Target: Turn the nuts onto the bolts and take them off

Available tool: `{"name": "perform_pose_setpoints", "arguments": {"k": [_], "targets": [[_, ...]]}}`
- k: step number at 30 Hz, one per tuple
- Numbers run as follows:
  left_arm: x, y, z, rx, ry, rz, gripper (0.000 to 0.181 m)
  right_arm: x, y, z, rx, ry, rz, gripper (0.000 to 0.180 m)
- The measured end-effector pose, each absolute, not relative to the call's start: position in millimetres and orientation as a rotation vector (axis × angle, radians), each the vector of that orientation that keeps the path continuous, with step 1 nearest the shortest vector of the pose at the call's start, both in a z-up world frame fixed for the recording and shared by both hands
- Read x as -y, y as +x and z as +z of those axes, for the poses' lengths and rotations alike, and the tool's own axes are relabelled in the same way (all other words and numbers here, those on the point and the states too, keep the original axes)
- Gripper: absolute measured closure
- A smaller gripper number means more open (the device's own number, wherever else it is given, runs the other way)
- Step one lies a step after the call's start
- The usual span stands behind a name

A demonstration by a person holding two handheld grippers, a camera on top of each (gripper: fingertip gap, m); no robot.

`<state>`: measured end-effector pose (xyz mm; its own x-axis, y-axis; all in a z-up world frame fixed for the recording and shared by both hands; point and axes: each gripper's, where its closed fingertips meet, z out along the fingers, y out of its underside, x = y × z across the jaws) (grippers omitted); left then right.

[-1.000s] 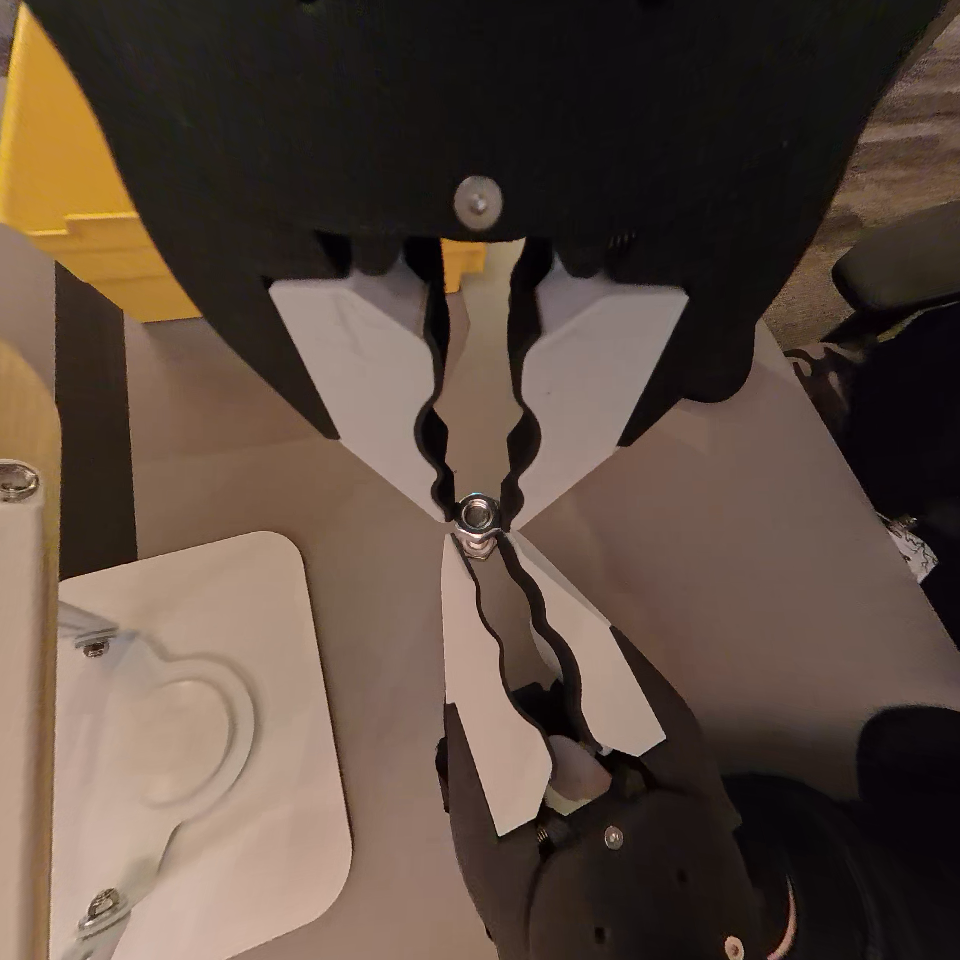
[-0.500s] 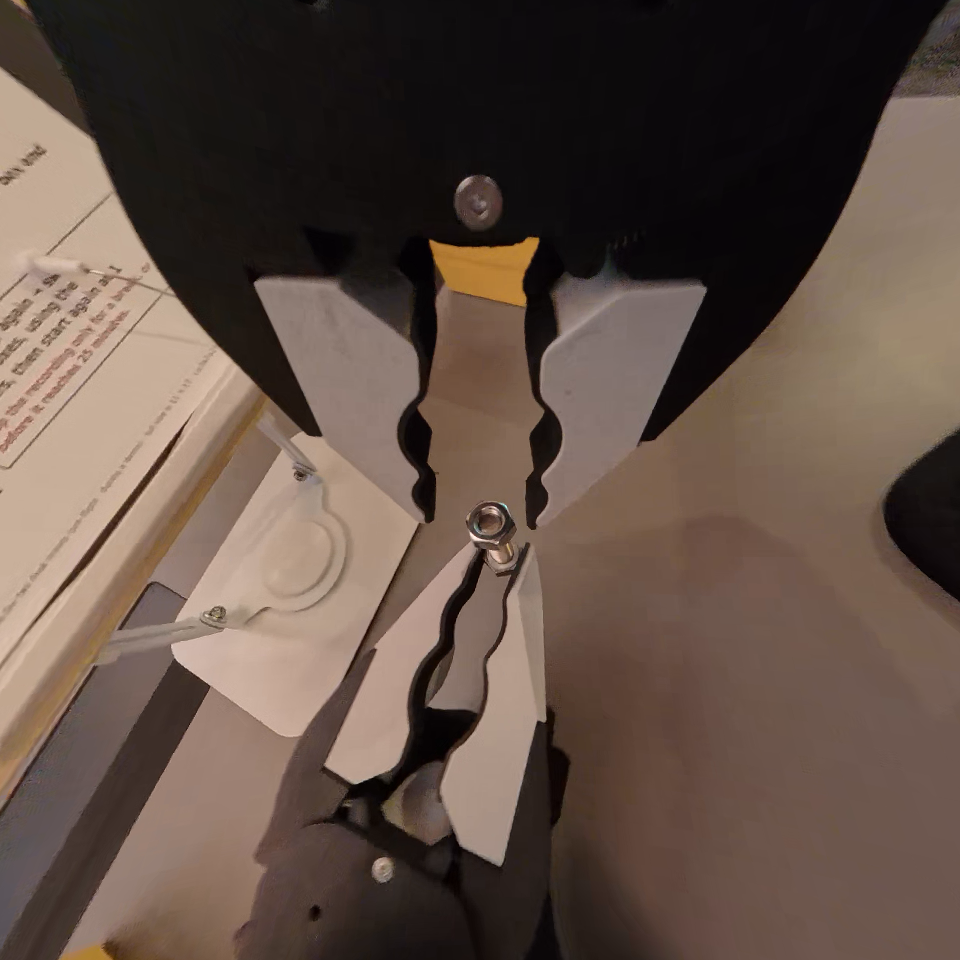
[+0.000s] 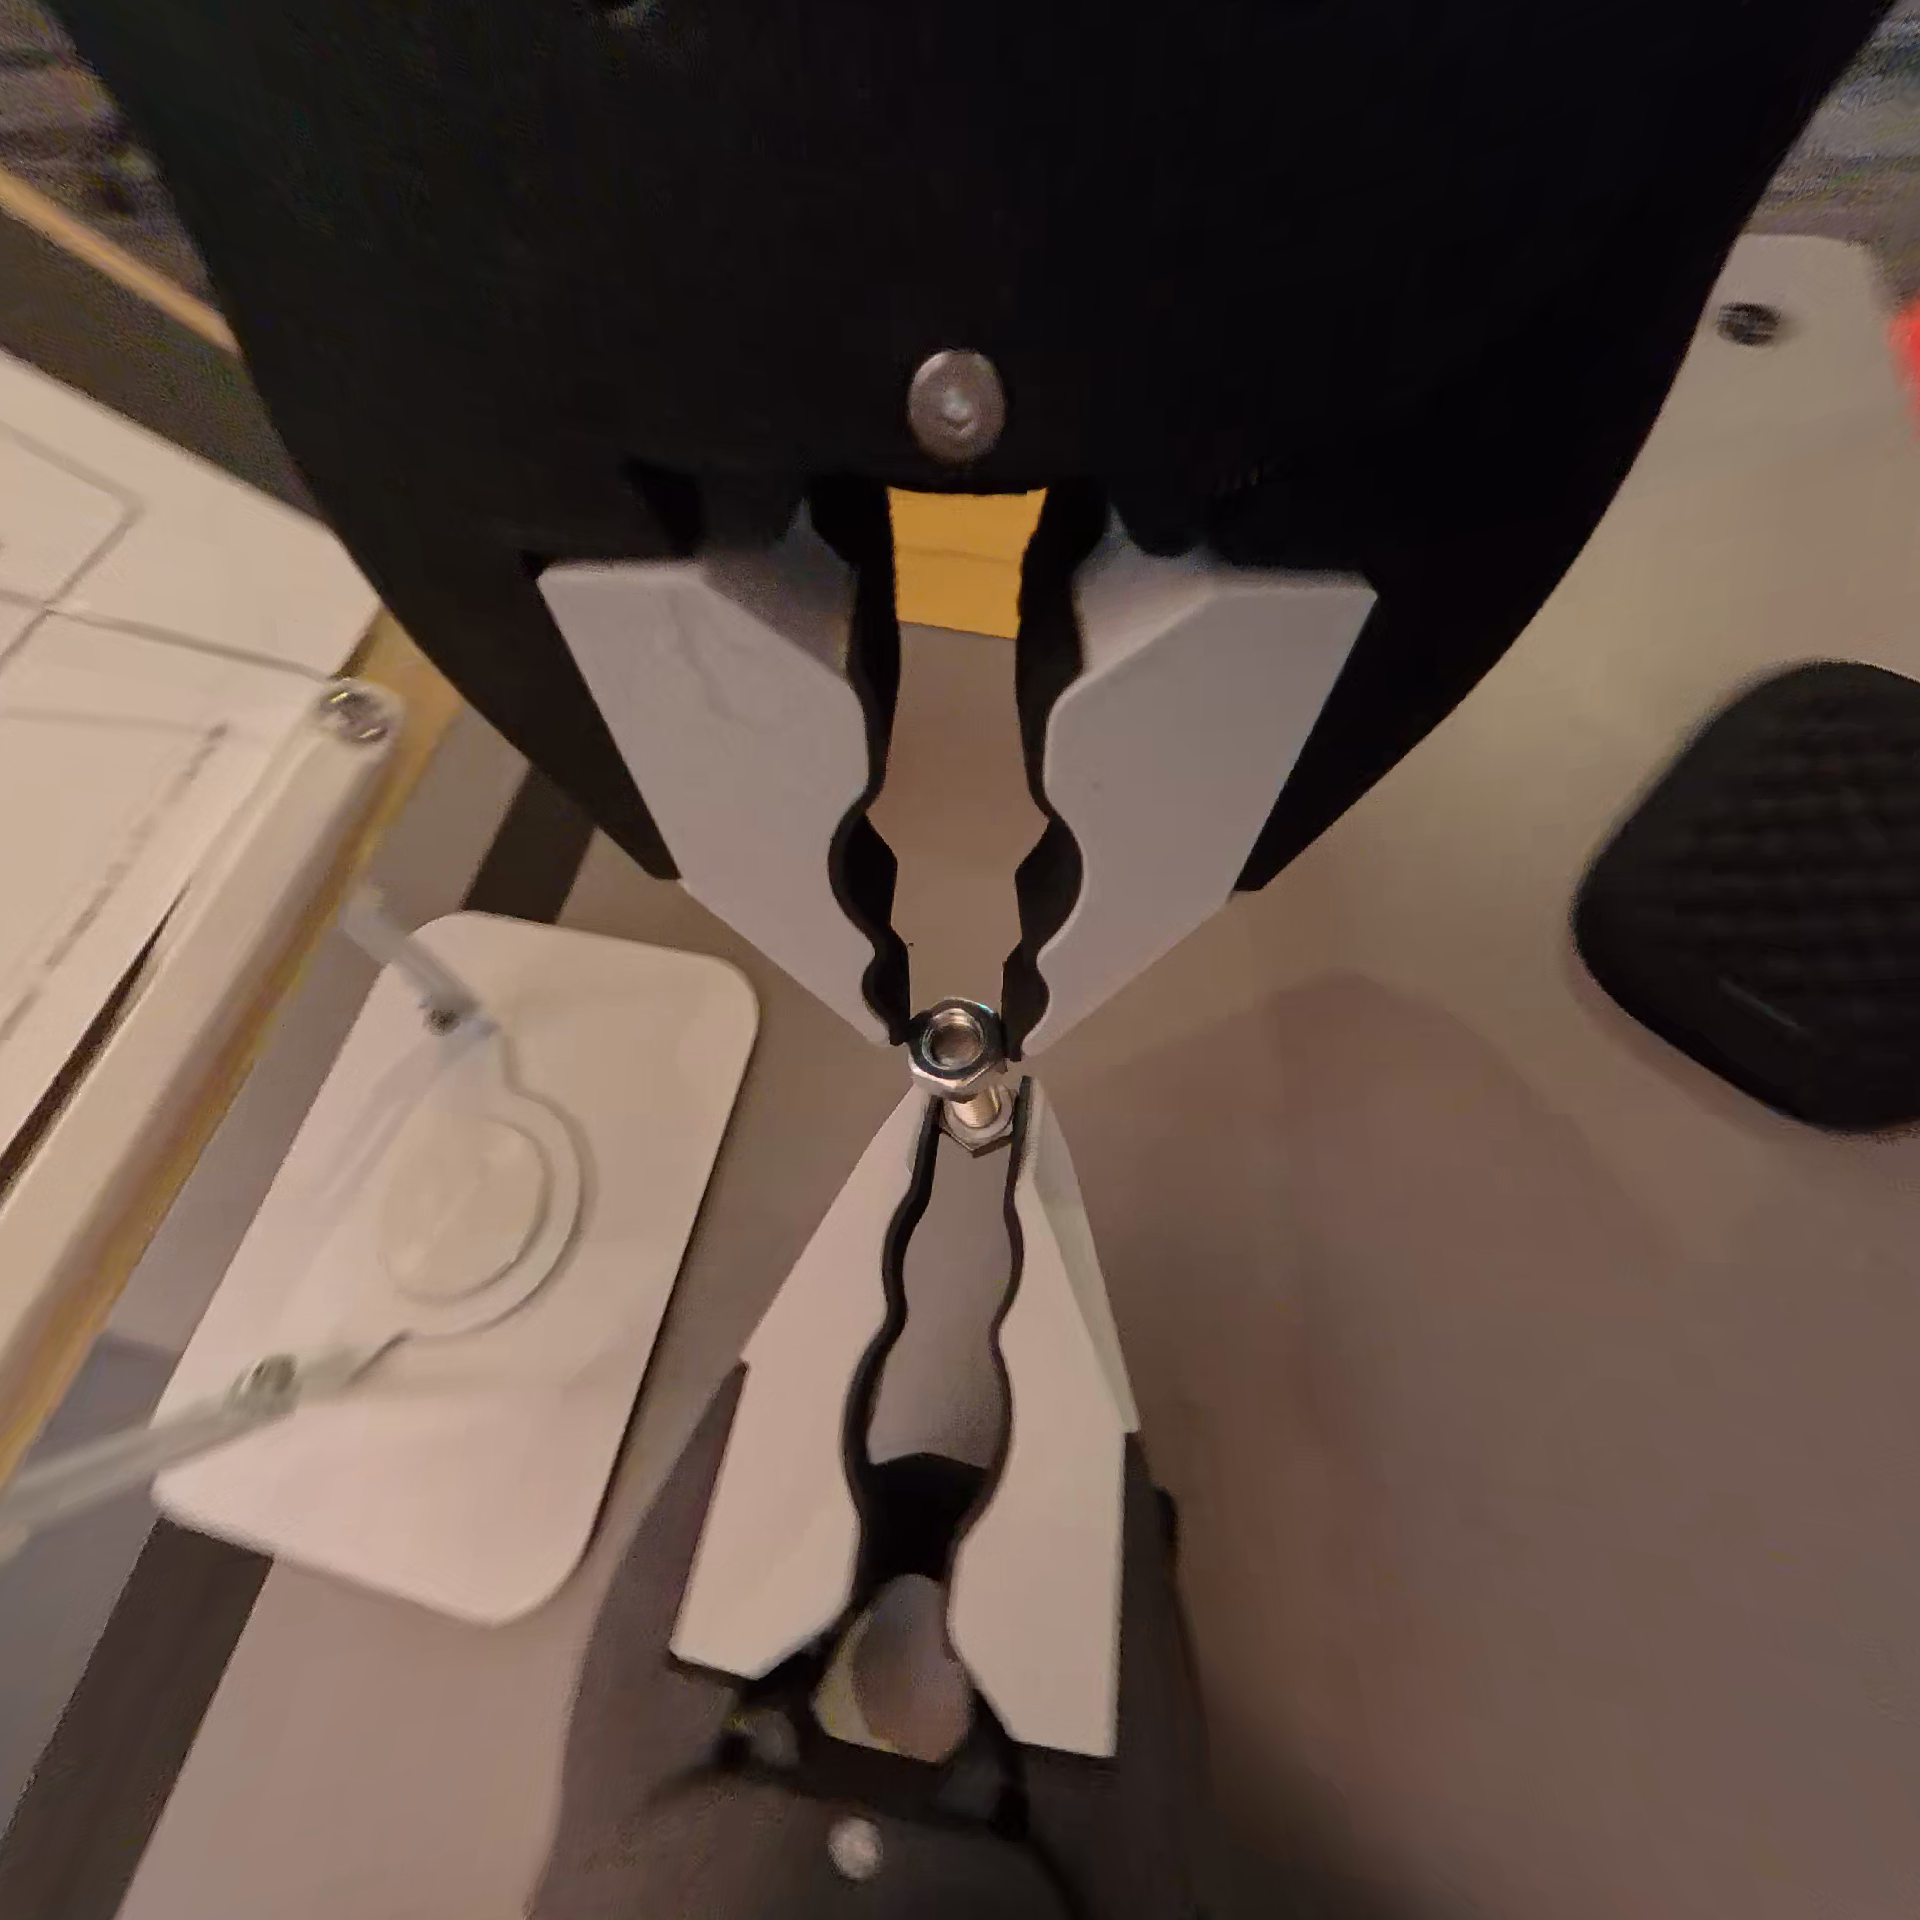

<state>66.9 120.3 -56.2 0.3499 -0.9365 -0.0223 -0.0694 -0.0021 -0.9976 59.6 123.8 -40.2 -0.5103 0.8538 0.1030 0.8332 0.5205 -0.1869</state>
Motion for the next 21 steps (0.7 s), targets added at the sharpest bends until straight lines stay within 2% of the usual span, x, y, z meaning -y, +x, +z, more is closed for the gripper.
{"name": "perform_pose_setpoints", "arguments": {"k": [6,9,13,21], "targets": [[-123,63,-56,-0.978,-1.405,-0.898,0.166,-124,55,-40,2.173,-2.068,0.333,0.164],[-124,61,-56,-0.974,-1.407,-0.893,0.166,-121,56,-41,2.091,-2.151,0.402,0.164],[-122,63,-54,-0.982,-1.399,-0.899,0.166,-125,60,-41,2.168,-2.035,0.328,0.134],[-121,64,-55,-0.988,-1.397,-0.906,0.166,-122,51,-27,2.538,-1.284,0.124,0.145]]}}
